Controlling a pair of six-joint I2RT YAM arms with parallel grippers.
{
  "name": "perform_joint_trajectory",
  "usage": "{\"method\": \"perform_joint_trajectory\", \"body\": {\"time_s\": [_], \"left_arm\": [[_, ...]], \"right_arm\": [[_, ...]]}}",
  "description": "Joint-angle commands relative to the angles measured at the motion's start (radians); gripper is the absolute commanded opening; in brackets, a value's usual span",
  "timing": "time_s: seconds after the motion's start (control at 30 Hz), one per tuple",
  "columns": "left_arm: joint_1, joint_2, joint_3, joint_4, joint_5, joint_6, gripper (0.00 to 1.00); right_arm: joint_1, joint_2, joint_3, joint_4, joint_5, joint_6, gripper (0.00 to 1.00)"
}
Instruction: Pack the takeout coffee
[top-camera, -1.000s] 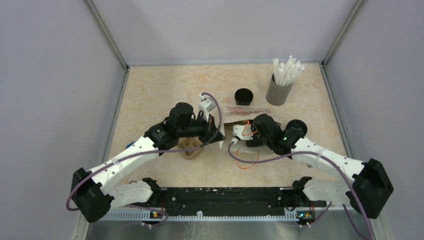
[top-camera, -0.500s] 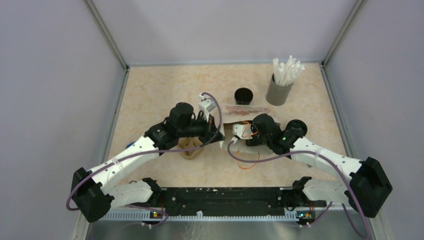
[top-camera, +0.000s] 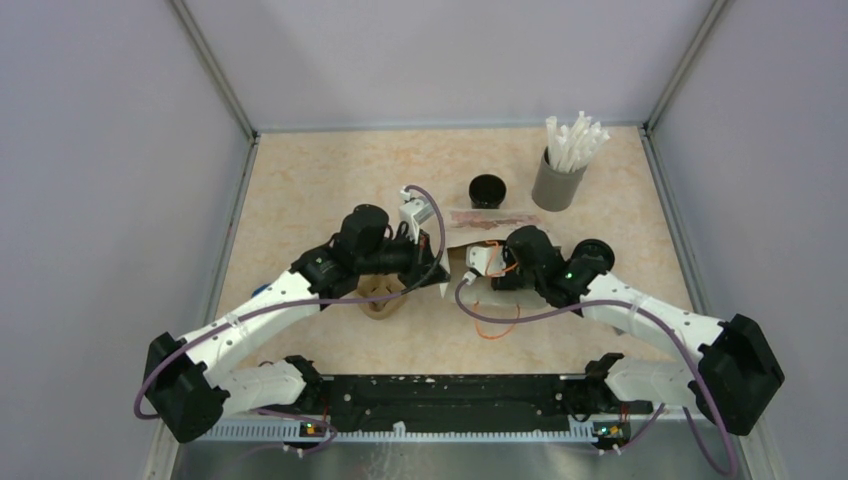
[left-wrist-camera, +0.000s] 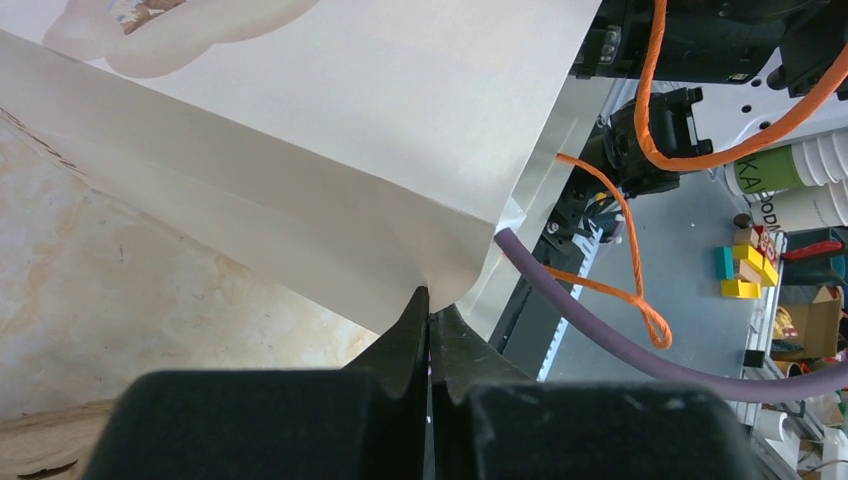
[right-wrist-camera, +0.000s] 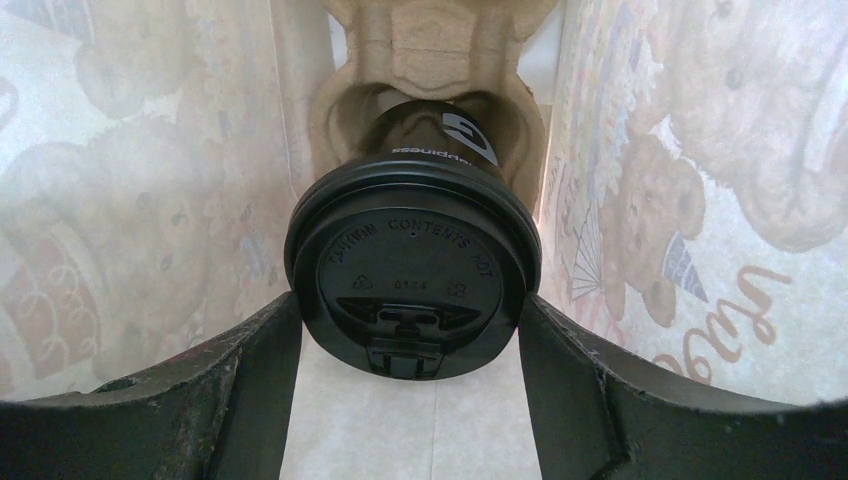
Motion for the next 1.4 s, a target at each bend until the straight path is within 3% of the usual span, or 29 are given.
{"method": "perform_joint_trajectory", "body": {"time_s": [0.0,0.47,0.6,1.37], "left_arm": [[-0.002,0.014,0.052,0.029,0.032,0.016,0.0],[-0.002,0.024,0.06,0.026,0.025,0.009,0.0],[-0.002,0.024,0.06,0.028,0.023,0.008,0.0],[-0.002,0.039,0.078,0.029,0.024,0.002,0.0]], "right_arm": [[-0.022,-0.009,0.047,-0.106,-0.051,0.041,0.64],[-0.022,-0.05,0.095,-0.185,-0.075,0.018,0.72],[-0.022,-0.055,0.109,-0.204,-0.082,0.013,0.8],[-0.021,-0.094,0.171,-0.27,-0.107,0.024,0.78]]}}
